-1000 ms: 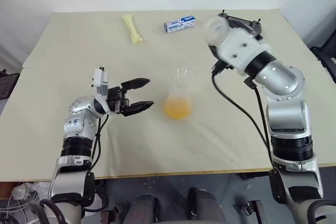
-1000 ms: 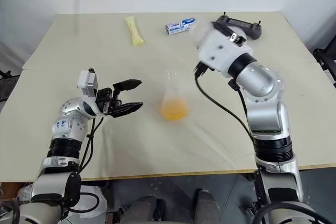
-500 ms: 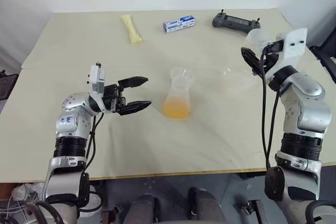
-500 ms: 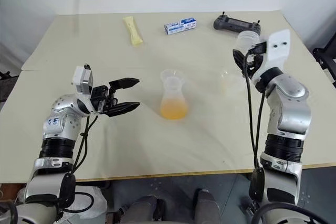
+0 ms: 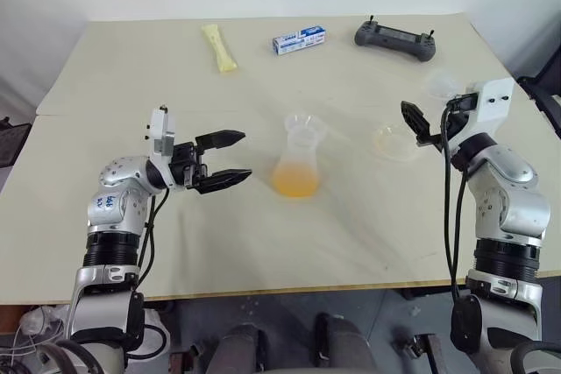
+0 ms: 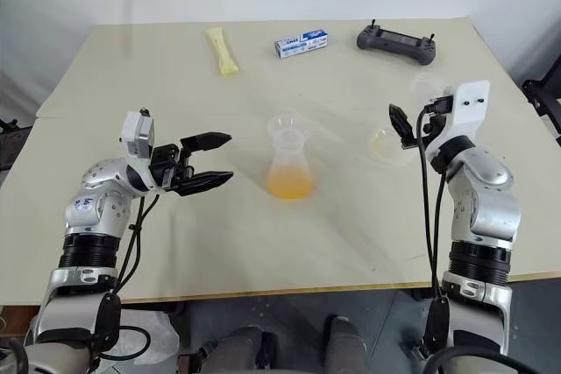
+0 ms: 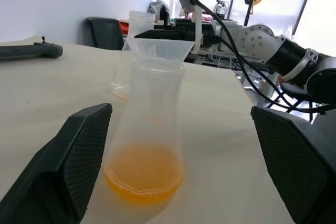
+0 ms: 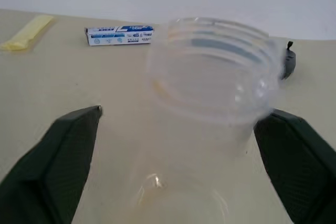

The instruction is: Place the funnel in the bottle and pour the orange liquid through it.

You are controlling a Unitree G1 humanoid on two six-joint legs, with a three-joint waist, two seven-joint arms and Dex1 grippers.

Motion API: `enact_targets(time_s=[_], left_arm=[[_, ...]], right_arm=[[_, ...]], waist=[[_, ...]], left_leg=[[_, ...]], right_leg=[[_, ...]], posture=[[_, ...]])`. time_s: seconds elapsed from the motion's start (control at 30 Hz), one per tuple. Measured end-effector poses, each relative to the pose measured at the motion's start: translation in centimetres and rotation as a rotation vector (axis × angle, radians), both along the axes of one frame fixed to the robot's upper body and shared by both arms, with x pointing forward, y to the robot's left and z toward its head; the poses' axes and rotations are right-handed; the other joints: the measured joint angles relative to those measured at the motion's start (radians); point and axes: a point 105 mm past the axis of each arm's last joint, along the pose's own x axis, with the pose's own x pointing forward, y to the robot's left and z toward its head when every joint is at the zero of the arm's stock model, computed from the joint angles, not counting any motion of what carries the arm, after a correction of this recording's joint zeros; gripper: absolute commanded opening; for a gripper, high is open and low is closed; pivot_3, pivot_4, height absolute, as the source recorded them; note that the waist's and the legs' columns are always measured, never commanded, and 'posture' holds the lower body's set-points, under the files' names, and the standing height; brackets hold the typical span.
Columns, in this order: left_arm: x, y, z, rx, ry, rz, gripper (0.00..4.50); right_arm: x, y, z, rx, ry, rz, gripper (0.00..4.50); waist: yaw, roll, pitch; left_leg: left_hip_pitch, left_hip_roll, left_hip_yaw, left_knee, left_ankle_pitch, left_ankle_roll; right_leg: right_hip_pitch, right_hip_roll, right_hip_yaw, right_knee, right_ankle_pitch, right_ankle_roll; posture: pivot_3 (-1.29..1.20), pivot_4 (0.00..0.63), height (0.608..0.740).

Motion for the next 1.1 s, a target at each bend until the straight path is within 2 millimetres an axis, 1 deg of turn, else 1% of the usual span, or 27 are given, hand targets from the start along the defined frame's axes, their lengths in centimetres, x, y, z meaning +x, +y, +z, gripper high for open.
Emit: enact_targets(time_s=[0.1,0.2,0.37,0.47,0.53,0.6,0.7,0.73,0.8,0.9,0.93,1.07,1.1], left_arm=[[0.5,0.3,-0.5,0.048,0.036,0.046,4.5],[0.8,0.5,-0.8,0.056,0.069,0.085,4.5],[1.1,0.6,-1.0,0.047,0.108,0.133,4.5],[1.4,0.6,-0.7,0.019,0.104,0.172,4.5],[1.2,0.4,-0.6,0.014,0.087,0.166,4.5],[1.0,0.4,-0.7,0.015,0.084,0.16,4.5],[0.5,0.5,-1.2,0.025,0.075,0.127,4.5],[0.1,0.6,-1.4,0.036,0.065,0.107,4.5],[-0.4,1.4,-1.6,0.067,0.039,0.096,4.5],[-0.8,1.6,-1.4,0.084,0.01,0.063,4.5],[-1.0,1.8,-1.5,0.096,0.009,0.049,4.5],[-1.5,2.2,-1.7,0.129,0.012,-0.008,4.5],[-1.6,2.4,-1.8,0.134,0.017,-0.016,4.5]], right_arm=[[-0.1,-0.4,0.5,-0.006,-0.012,-0.005,4.45],[-0.2,-0.6,1.2,-0.018,-0.028,-0.009,4.45],[-0.2,-0.8,4.1,-0.057,-0.102,-0.01,4.45],[-0.3,-0.9,5.8,-0.087,-0.144,-0.012,4.45],[-0.5,-0.9,6.8,-0.111,-0.163,0.006,4.45],[-1.0,-0.7,7.5,-0.123,-0.183,0.039,4.45],[-2.4,0.9,8.6,-0.162,-0.208,0.161,4.45],[-3.3,1.8,8.2,-0.207,-0.198,0.223,4.45],[-4.6,3.1,6.4,-0.268,-0.142,0.325,4.45],[-5.7,3.6,3.7,-0.288,-0.046,0.413,4.45],[-6.6,3.7,2.6,-0.309,-0.006,0.46,4.45],[-9.7,4.1,-0.6,-0.357,0.114,0.631,4.45],[-10.3,4.2,-1.1,-0.363,0.131,0.661,4.45]], waist=[[-0.001,0.0,0.0],[0.0,0.0,0.0],[0.0,0.0,0.0],[0.001,0.0,0.0],[0.001,0.0,0.0],[0.0,0.0,0.0],[0.001,0.0,0.0],[0.003,0.0,0.0],[0.004,-0.001,0.0],[0.012,-0.001,0.0],[0.018,-0.001,0.0],[0.027,-0.001,0.0],[0.027,-0.001,0.0]], left_leg=[[0.0,0.0,0.0,0.0,0.0,0.0],[0.0,0.0,0.0,0.0,0.0,0.0],[0.0,0.0,0.0,0.0,0.0,0.0],[0.0,0.0,0.0,0.0,0.0,0.0],[0.0,0.0,0.0,0.0,0.0,0.0],[0.0,0.0,0.0,0.0,0.0,0.0],[0.0,0.0,0.0,0.0,0.0,0.0],[0.0,0.0,-0.001,0.0,0.0,0.0],[-0.001,0.0,0.0,0.0,0.0,0.0],[-0.001,-0.001,0.0,0.001,0.0,0.0],[-0.001,-0.001,0.0,0.001,0.0,0.0],[0.0,0.0,0.001,0.001,0.0,0.0],[0.0,0.0,0.002,0.002,0.0,0.0]], right_leg=[[0.0,0.0,0.0,0.0,0.0,0.0],[0.0,0.0,0.0,0.0,0.0,0.0],[0.0,0.0,0.0,0.0,0.0,0.0],[0.0,0.0,0.0,0.0,0.0,0.0],[0.0,0.0,0.0,0.0,0.0,0.0],[0.0,0.0,0.0,-0.001,0.0,0.0],[0.0,0.0,0.0,-0.001,0.0,0.0],[0.0,0.0,-0.001,-0.001,0.0,0.0],[0.0,0.0,-0.001,-0.001,0.0,0.0],[0.001,-0.002,-0.001,-0.002,0.0,0.0],[0.001,-0.001,-0.001,-0.002,0.0,0.0],[0.002,0.0,-0.001,-0.003,0.0,0.0],[0.002,0.0,-0.001,-0.003,0.0,0.0]], posture=[[0.0,0.15,0.74],[0.0,0.15,0.74],[0.0,0.15,0.74],[0.0,0.15,0.74],[0.0,0.15,0.74],[0.0,0.15,0.74],[0.0,0.15,0.74],[0.0,0.15,0.74],[0.0,0.15,0.74],[0.0,0.15,0.74],[0.0,0.15,0.74],[0.0,0.15,0.74],[0.0,0.15,0.74]])
